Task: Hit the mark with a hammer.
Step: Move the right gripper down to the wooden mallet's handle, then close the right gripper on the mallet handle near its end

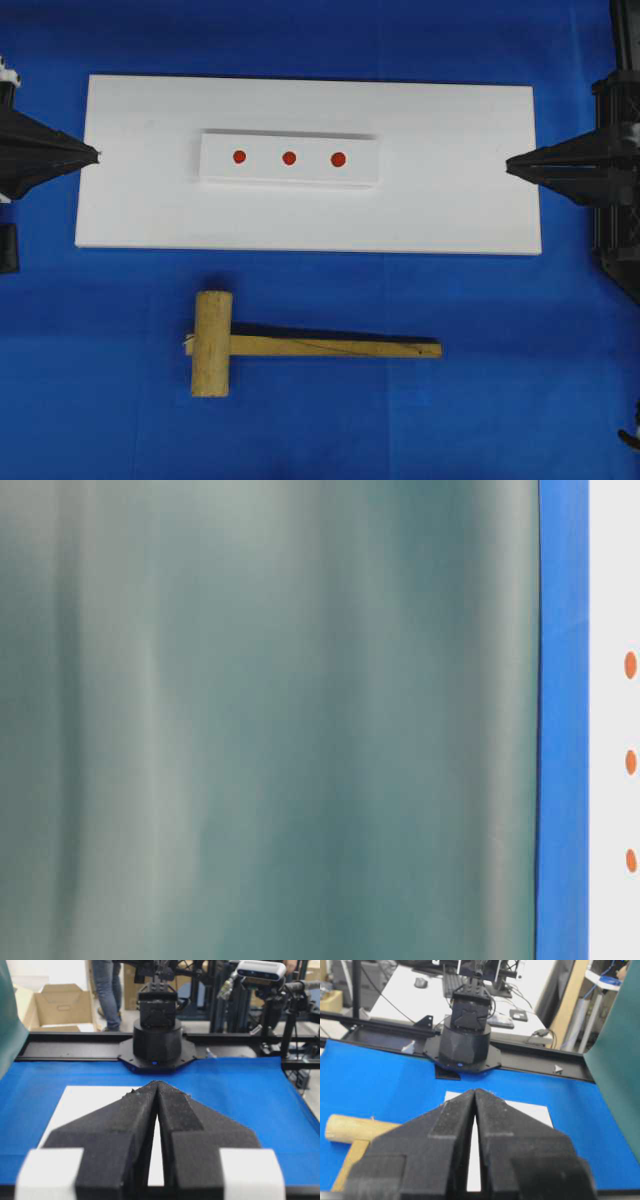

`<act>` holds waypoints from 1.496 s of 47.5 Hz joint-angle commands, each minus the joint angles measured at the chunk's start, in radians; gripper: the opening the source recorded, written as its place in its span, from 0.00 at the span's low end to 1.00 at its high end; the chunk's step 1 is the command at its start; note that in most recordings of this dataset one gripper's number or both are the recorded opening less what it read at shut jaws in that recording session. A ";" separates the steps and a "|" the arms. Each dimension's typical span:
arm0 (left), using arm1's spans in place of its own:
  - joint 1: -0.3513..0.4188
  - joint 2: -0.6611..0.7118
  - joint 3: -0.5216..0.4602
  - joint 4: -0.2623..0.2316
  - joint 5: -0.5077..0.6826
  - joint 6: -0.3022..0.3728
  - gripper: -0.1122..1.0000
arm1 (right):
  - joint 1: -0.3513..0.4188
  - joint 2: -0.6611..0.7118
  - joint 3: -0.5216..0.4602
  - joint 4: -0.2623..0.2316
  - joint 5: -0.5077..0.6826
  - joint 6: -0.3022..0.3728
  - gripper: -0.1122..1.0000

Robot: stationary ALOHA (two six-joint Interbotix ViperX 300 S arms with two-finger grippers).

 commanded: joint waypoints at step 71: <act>-0.002 0.009 0.017 -0.014 0.049 -0.011 0.10 | 0.331 1.140 -0.531 0.416 -0.138 0.097 0.86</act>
